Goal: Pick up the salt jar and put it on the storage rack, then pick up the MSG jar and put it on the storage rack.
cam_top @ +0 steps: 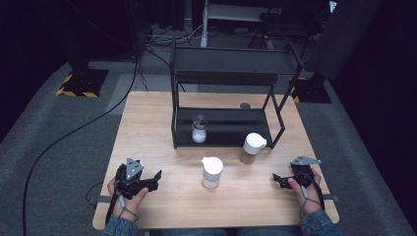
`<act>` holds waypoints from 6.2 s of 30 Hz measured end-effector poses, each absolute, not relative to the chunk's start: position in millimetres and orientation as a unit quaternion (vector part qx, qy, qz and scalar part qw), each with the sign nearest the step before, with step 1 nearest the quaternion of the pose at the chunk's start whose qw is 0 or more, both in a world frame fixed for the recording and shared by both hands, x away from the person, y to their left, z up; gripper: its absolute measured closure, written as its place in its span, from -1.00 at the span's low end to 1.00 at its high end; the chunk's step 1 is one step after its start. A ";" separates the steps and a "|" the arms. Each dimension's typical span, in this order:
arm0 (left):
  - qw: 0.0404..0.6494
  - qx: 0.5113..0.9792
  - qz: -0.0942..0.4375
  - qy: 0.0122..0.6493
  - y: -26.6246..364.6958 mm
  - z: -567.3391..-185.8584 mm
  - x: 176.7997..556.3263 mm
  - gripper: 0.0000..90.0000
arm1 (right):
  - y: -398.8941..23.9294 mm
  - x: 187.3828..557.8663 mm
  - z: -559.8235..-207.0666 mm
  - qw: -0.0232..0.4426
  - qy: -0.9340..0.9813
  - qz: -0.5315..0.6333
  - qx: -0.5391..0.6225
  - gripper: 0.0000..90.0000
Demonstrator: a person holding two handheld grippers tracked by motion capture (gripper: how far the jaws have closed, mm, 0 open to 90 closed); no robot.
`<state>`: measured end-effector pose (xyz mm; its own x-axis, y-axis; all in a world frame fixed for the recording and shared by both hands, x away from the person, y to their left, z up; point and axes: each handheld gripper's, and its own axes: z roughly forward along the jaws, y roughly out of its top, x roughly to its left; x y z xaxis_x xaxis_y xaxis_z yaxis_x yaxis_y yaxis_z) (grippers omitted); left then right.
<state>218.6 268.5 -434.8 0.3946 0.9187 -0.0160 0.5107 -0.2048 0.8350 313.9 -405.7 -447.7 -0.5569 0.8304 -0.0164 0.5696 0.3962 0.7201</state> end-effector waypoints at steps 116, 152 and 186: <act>0.316 0.757 0.210 0.532 268.8 -448.9 243.5 -0.91 | -342.8 295.6 -327.4 0.214 0.805 0.407 0.376 -0.90; 0.315 0.758 0.209 0.532 268.7 -448.8 244.3 -0.93 | -277.9 282.5 -312.8 0.228 0.799 0.426 0.358 -0.90; 0.315 0.758 0.208 0.532 268.5 -448.8 245.3 -0.95 | -226.8 283.9 -331.7 0.190 0.802 0.455 0.339 -0.86</act>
